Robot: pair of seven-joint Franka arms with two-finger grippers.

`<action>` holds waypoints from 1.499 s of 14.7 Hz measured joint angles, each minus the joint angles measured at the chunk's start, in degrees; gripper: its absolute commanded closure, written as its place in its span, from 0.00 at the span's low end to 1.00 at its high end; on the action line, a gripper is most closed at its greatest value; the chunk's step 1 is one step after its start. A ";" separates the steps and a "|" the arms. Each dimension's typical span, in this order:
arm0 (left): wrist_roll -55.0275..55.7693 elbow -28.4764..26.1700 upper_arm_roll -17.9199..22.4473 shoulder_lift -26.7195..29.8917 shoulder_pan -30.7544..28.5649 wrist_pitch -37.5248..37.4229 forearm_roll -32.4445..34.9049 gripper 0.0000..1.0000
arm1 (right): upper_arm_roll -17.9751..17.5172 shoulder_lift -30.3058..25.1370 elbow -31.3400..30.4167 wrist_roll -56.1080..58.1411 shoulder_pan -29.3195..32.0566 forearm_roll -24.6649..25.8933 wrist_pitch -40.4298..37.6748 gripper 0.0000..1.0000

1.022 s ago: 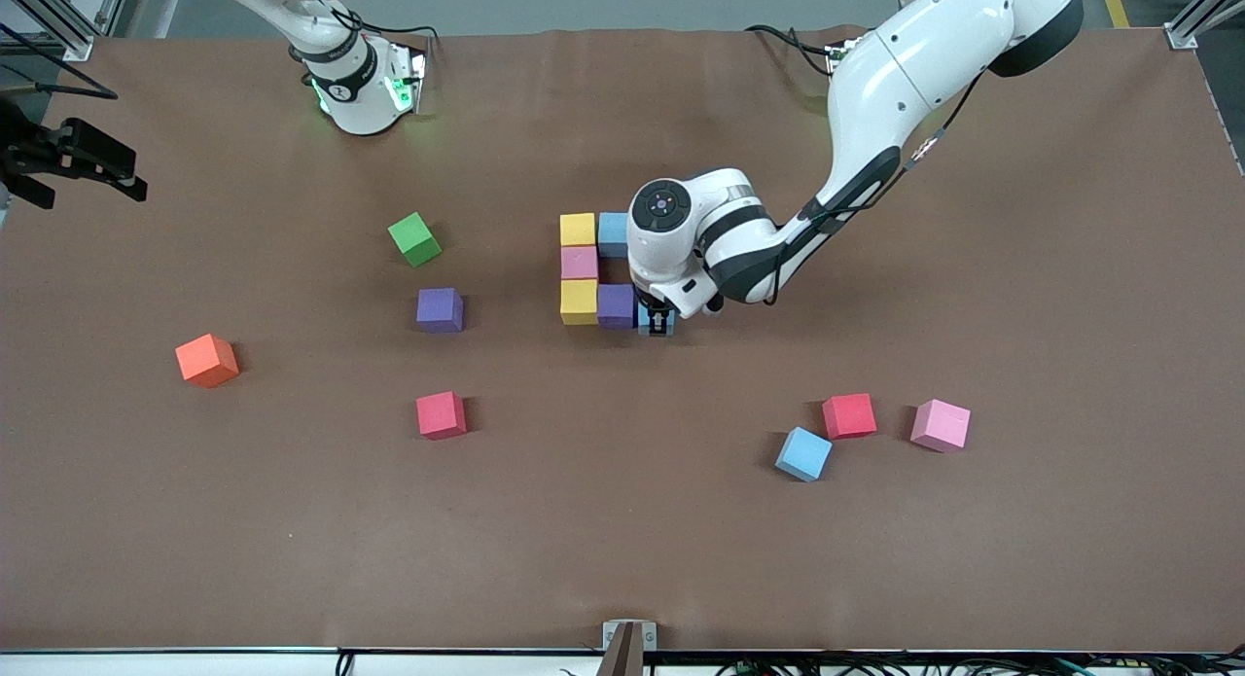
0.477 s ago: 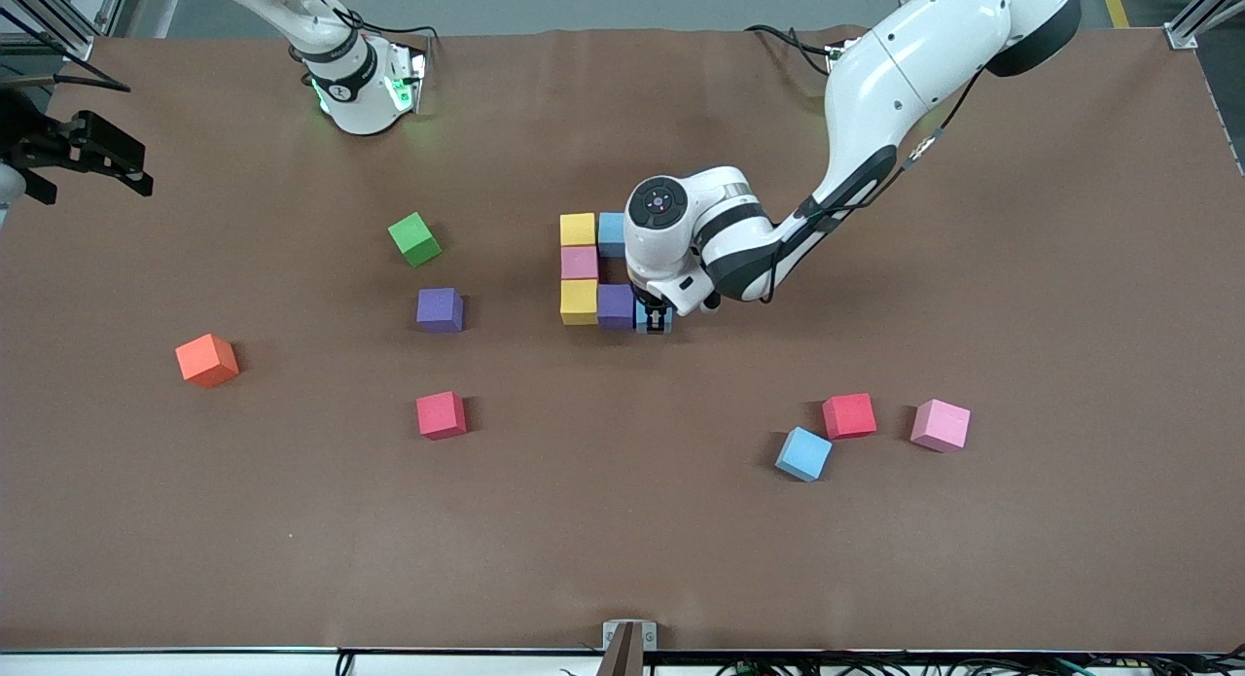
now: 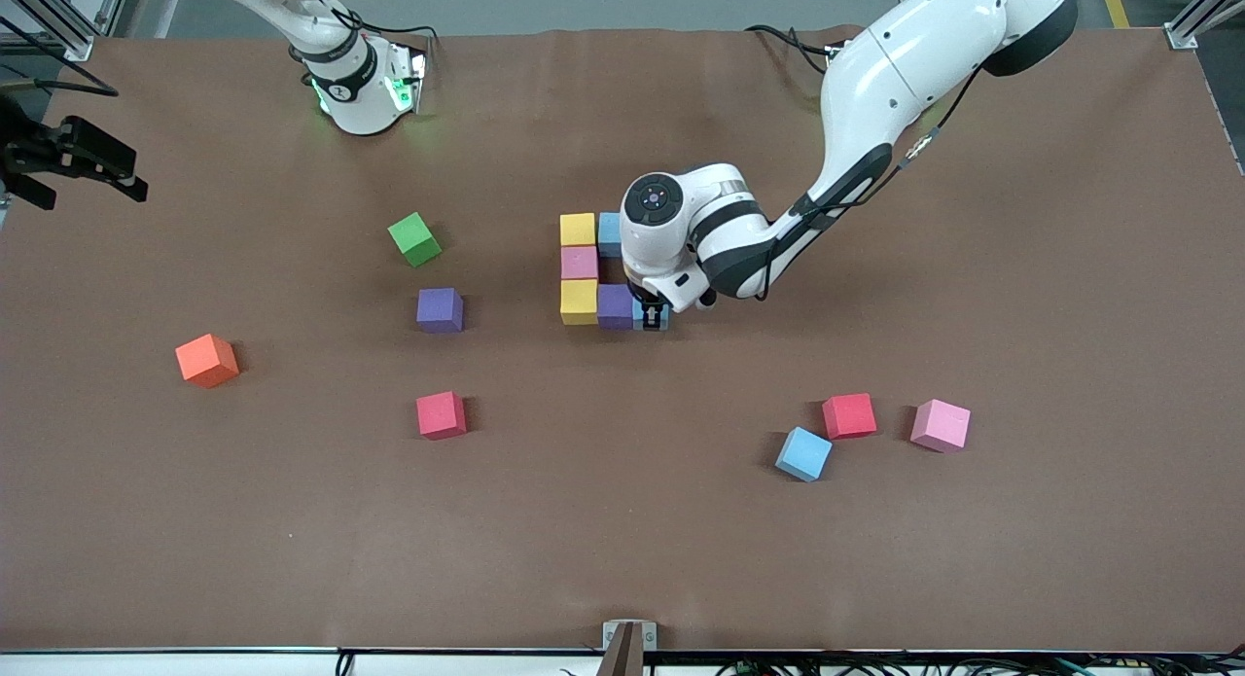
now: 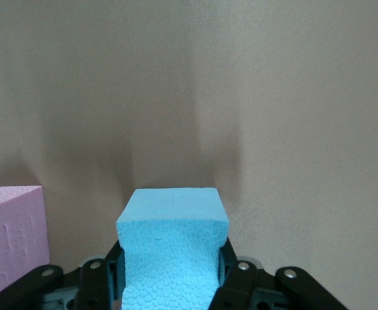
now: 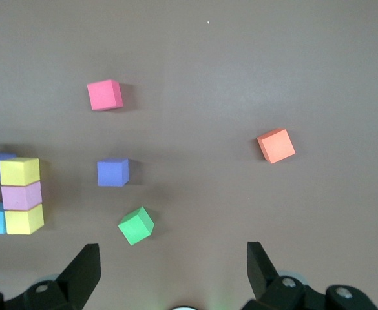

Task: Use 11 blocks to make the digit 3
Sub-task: 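Lower the light blue cube beside the purple cube and open the left gripper, then move the left gripper back to the other light blue cube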

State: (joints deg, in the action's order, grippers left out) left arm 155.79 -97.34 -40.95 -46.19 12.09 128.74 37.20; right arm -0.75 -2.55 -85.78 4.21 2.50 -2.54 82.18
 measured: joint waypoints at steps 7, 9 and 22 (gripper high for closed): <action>-0.19 0.10 0.08 -0.23 -0.12 0.00 -0.01 0.00 | -0.78 -2.76 -3.51 0.11 -2.36 3.31 1.55 0.00; -0.49 0.35 -0.10 -0.17 -0.22 -0.19 -0.01 0.00 | -0.82 -2.79 -3.67 0.05 -3.09 3.84 1.62 0.00; -15.51 4.26 -12.96 1.84 -13.29 -14.35 -1.50 0.00 | -0.13 -2.82 -3.86 0.06 -2.08 1.94 1.63 0.00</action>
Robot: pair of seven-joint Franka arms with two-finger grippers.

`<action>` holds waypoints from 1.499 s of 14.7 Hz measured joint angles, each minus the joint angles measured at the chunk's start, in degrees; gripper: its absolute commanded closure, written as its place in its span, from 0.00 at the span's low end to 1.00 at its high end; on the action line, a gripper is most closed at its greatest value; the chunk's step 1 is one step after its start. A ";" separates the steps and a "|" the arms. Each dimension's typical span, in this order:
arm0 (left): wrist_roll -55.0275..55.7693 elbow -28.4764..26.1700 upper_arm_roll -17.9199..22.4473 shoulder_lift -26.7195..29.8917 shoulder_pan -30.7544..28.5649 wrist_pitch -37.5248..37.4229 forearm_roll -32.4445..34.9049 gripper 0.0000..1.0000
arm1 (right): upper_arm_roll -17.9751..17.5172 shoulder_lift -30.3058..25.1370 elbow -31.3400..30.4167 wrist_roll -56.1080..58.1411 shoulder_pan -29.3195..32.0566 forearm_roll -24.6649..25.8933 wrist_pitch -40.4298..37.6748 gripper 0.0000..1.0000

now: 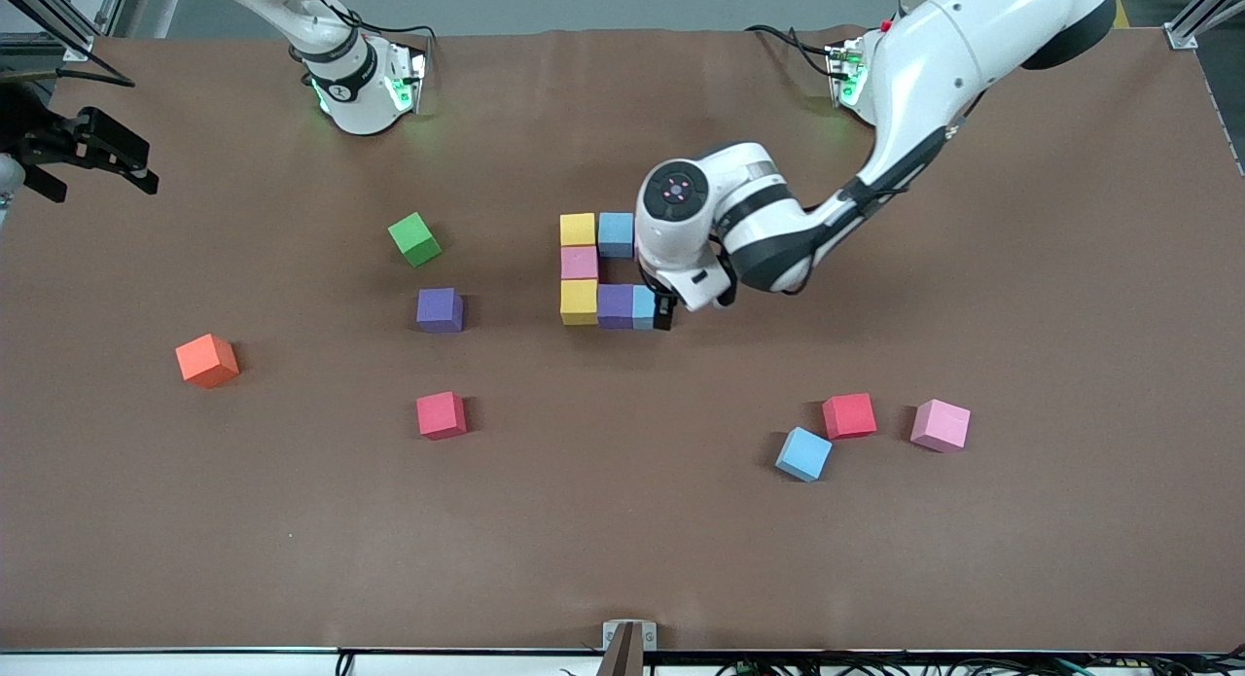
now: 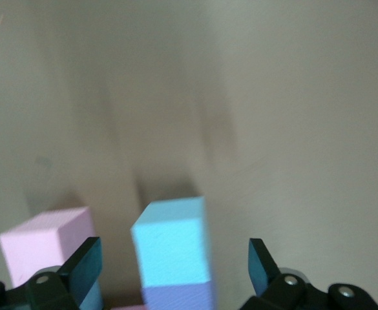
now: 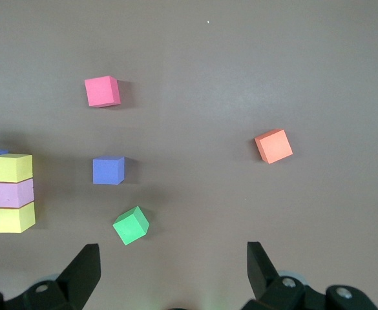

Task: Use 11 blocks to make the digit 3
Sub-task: 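Move the left gripper back to the other light blue cube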

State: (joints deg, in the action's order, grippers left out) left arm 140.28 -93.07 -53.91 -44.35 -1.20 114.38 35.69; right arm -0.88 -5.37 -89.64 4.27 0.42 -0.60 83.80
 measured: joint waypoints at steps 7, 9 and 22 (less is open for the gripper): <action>-26.83 4.62 1.78 0.07 -10.79 -1.30 1.19 0.00 | 0.00 0.00 -0.02 0.00 0.00 0.00 0.00 0.00; -33.00 5.18 2.79 -0.02 -12.60 -1.20 1.52 0.00 | 0.01 0.00 -0.02 0.00 0.01 0.00 0.00 0.00; -44.91 10.14 15.24 -4.97 -6.51 10.36 1.57 0.00 | 0.18 0.00 2.01 -0.71 0.14 -0.19 0.27 0.00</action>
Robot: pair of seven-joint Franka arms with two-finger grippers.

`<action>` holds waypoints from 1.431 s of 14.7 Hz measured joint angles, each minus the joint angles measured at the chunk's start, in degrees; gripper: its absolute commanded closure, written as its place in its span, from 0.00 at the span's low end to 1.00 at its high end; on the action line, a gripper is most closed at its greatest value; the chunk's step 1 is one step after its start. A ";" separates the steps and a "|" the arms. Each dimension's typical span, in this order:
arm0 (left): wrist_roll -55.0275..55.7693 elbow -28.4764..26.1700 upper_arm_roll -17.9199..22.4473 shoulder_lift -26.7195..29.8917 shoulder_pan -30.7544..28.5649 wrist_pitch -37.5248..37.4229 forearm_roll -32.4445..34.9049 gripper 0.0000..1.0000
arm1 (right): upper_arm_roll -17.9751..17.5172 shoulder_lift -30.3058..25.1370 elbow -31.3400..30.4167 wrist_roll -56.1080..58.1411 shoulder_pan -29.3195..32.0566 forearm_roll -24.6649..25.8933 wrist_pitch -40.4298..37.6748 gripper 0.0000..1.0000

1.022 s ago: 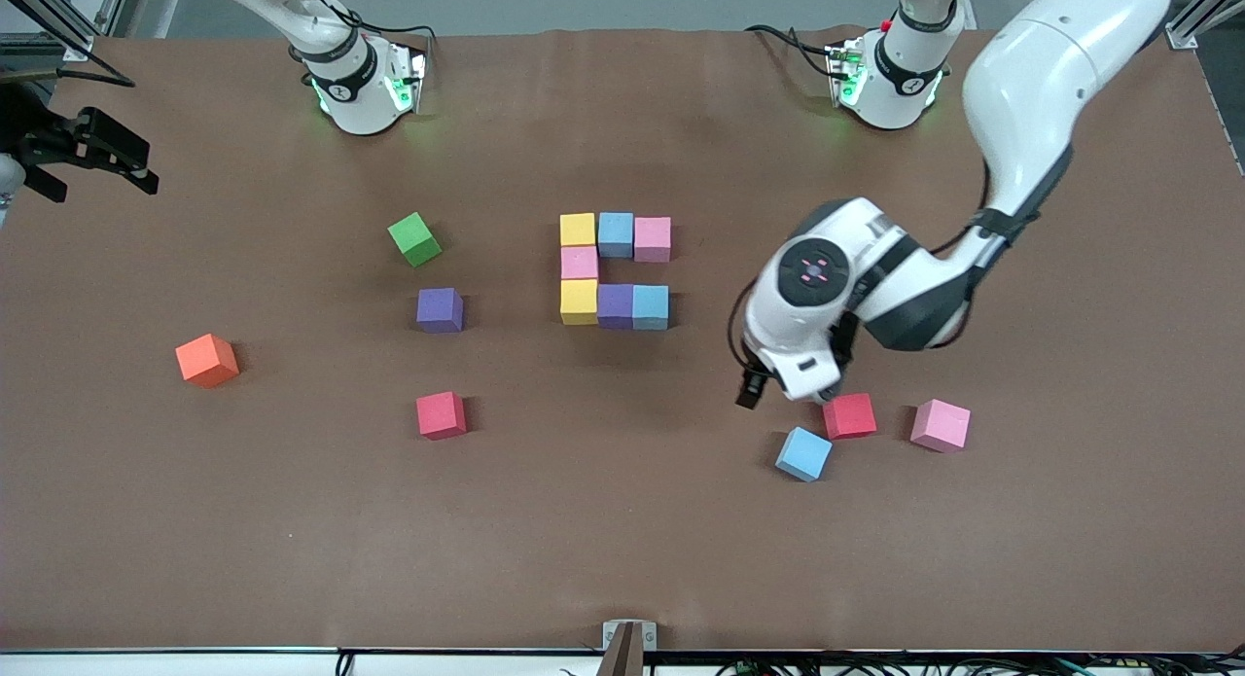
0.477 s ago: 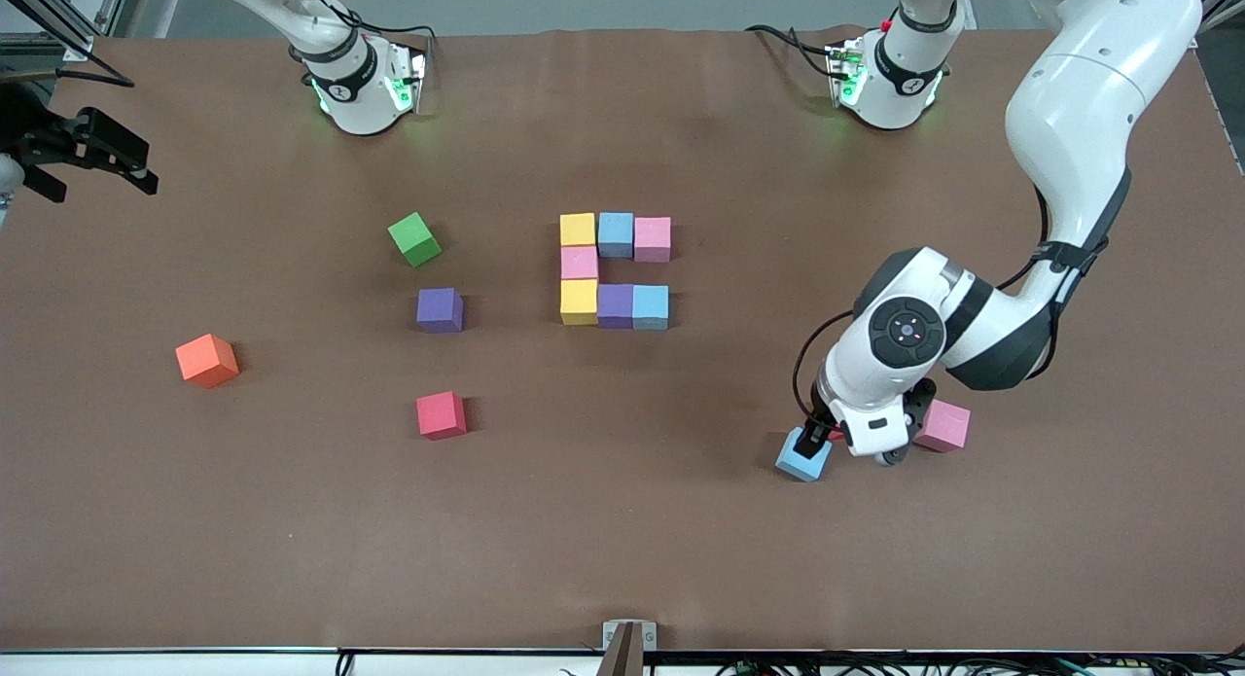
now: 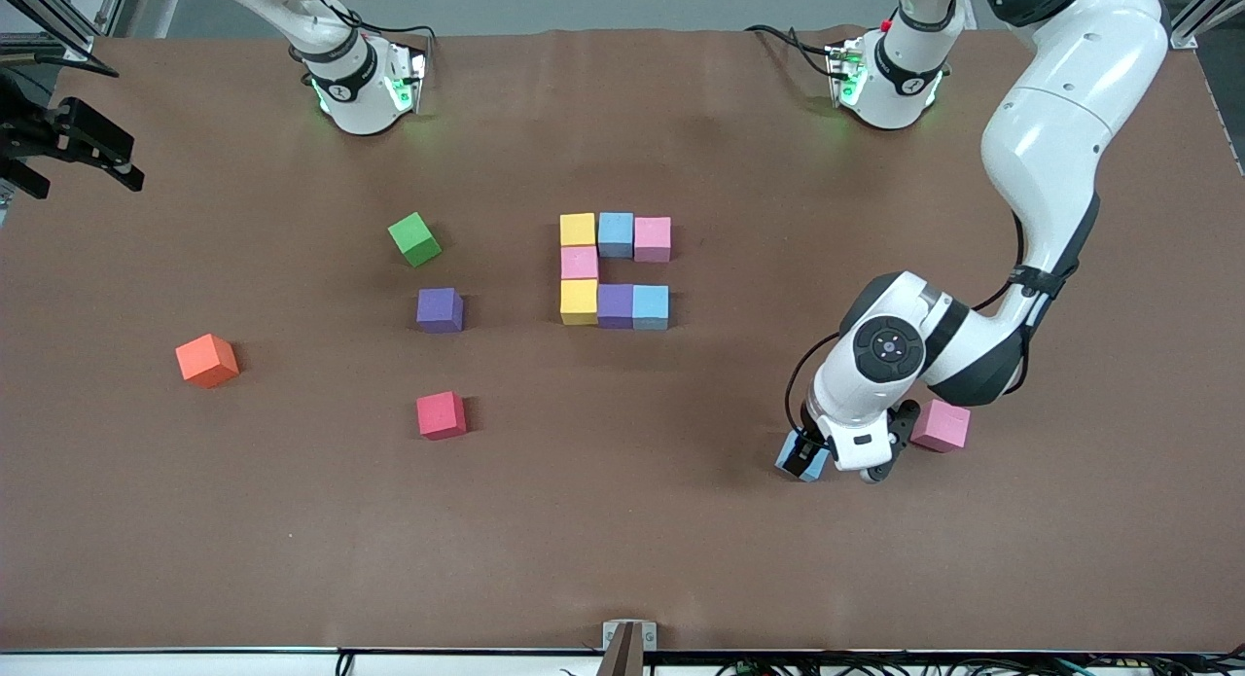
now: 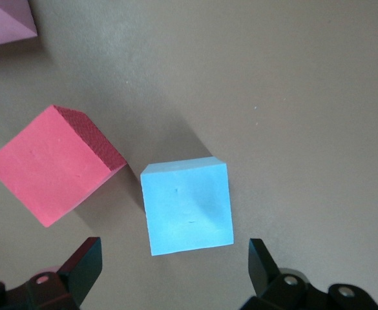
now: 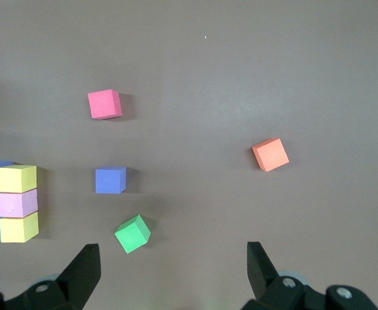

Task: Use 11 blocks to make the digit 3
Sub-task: 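Move the left gripper back to the other light blue cube, then lower the left gripper and grasp the second light blue cube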

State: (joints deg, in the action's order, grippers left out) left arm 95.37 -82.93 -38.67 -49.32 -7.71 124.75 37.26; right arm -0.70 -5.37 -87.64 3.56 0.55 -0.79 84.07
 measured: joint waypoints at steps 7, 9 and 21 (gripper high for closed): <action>0.00 1.86 1.48 -2.63 0.04 3.83 0.00 0.00 | 0.04 0.26 0.01 -0.72 0.01 -0.01 0.00 0.00; 0.00 1.91 2.25 -3.35 0.27 5.43 0.00 0.00 | 0.04 0.42 0.00 -0.72 0.01 -0.01 -0.65 0.00; -2.77 2.15 3.06 -5.46 0.58 7.59 0.00 0.65 | 0.16 0.67 -0.60 -0.39 0.00 0.12 -3.19 0.00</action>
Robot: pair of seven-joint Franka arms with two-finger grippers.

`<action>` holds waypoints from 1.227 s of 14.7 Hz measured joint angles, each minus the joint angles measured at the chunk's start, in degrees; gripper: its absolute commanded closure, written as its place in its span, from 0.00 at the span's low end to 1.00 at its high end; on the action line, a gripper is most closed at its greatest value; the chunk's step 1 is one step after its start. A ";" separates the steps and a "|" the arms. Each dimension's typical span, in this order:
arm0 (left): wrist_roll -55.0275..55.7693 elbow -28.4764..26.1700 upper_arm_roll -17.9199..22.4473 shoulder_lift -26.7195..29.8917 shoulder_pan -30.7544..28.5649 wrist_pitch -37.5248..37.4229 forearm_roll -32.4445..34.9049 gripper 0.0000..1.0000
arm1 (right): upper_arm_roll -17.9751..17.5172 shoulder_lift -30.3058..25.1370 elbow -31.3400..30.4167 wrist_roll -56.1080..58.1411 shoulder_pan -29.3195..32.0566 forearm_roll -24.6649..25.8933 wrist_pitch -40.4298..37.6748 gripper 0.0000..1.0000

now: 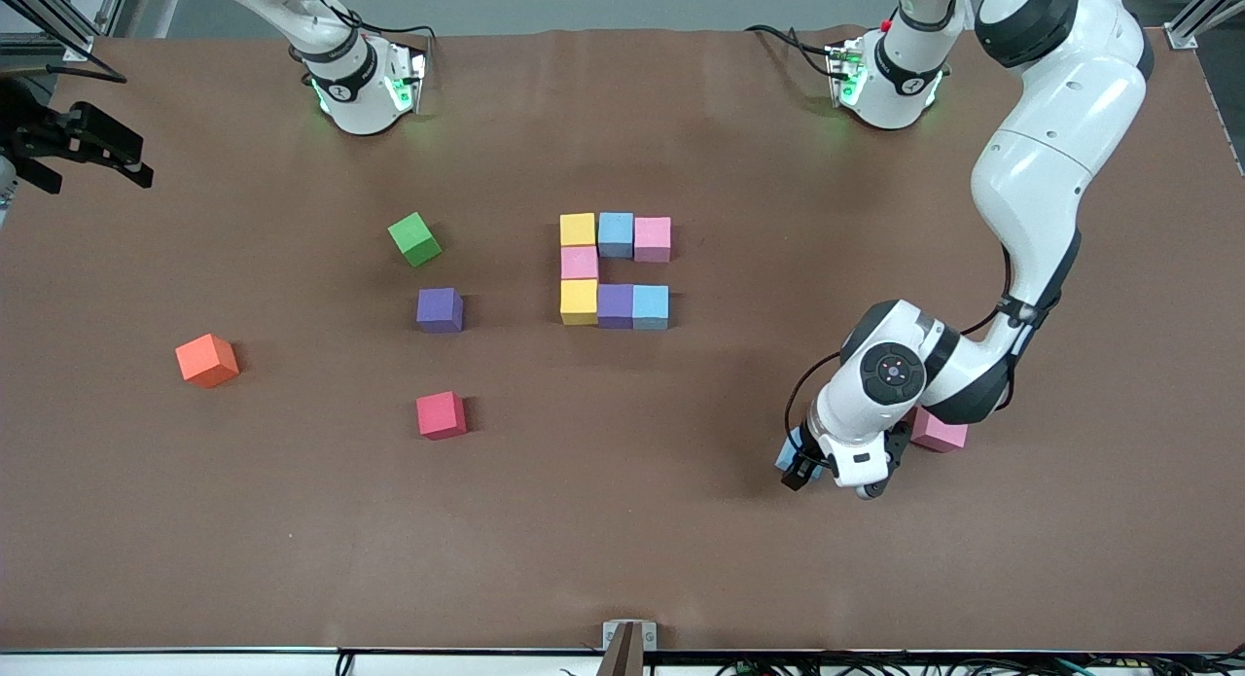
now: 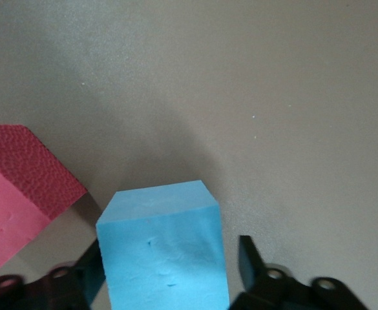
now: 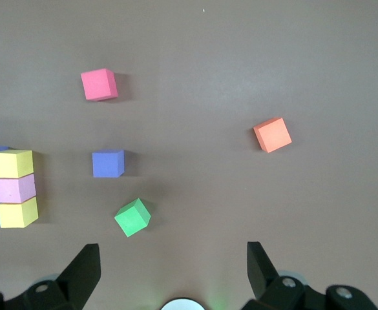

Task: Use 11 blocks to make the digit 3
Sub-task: 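Lower the left gripper and grasp the second light blue cube, then reach the right gripper to the pink cube while the left gripper holds blue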

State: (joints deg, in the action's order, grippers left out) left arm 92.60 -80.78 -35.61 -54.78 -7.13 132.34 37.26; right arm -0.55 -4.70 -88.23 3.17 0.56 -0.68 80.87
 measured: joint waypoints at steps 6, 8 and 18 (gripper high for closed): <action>-0.35 1.39 -0.13 0.62 -0.04 -1.70 -1.04 0.70 | -0.11 0.06 -0.06 0.00 -0.03 -0.01 0.09 0.00; -0.34 1.88 -0.36 2.27 -0.12 -6.26 -3.77 0.69 | -0.11 0.06 -0.06 0.00 -0.03 -0.01 0.17 0.00; 9.89 1.68 -5.31 6.02 0.67 -16.47 -7.17 0.69 | -0.10 0.06 0.09 0.06 -0.02 -0.01 2.21 0.00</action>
State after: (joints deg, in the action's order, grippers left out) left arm 102.49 -79.10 -40.91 -48.75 -6.46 115.88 30.09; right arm -0.65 -4.64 -88.14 3.22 0.54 -0.69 83.09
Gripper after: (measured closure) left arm 0.392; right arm 0.000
